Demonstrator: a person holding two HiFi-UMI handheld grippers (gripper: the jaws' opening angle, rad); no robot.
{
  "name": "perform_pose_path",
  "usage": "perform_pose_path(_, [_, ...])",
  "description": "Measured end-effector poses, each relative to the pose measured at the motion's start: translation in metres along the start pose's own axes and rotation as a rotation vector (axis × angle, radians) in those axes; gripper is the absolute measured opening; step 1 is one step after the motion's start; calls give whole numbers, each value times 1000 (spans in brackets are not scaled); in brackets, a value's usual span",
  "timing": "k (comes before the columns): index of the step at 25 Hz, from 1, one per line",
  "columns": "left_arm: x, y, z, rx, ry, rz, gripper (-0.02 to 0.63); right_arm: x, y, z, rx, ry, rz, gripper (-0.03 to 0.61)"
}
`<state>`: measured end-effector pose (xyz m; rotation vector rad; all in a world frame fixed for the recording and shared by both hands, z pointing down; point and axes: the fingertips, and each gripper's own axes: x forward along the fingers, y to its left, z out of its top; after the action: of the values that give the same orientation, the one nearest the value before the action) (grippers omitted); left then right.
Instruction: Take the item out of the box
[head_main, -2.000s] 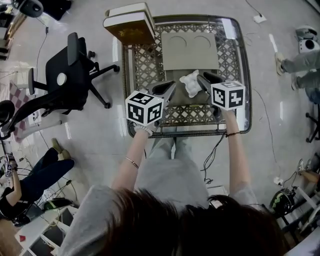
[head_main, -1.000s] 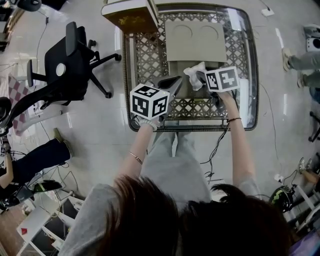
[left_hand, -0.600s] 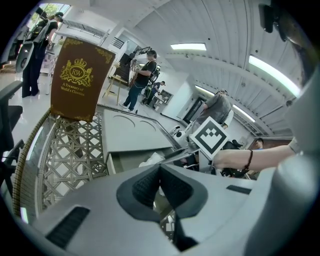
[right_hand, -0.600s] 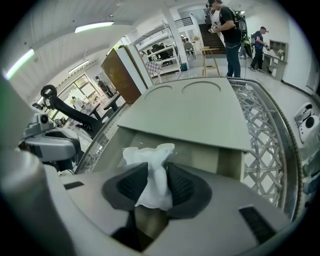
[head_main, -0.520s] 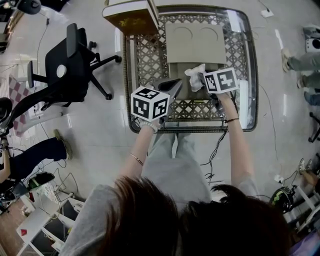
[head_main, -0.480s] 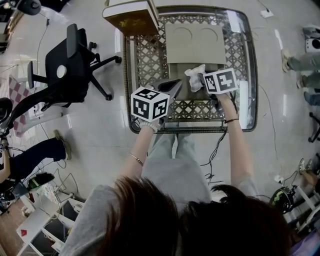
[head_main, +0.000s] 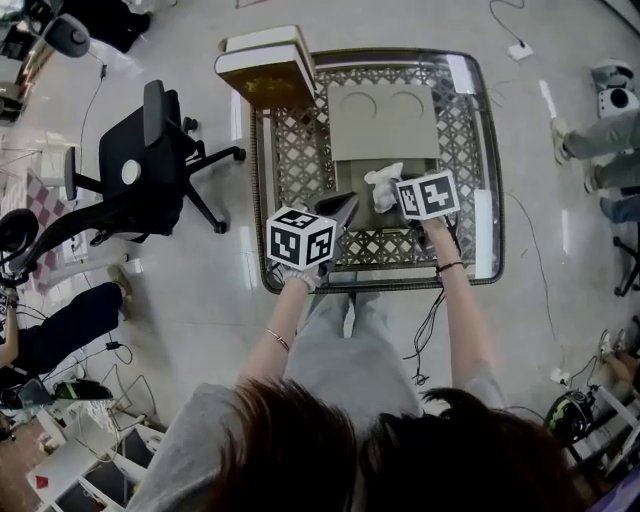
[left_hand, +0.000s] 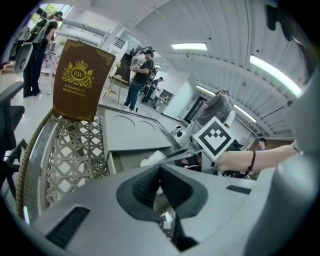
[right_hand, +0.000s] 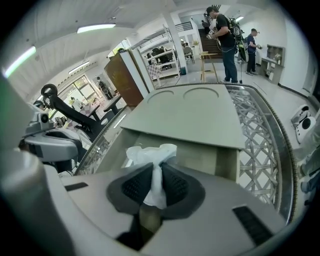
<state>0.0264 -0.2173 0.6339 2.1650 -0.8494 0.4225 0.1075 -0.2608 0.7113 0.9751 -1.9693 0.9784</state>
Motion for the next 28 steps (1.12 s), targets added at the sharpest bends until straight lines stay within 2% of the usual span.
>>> perform_pose_path(10, [-23,-11,17,14,-61,0,17,-37,17,17,30,-113,30,67])
perform_pose_path(28, [-83,-45,71,155,-210,-13,17,-127,59,50,6,-394,113,67])
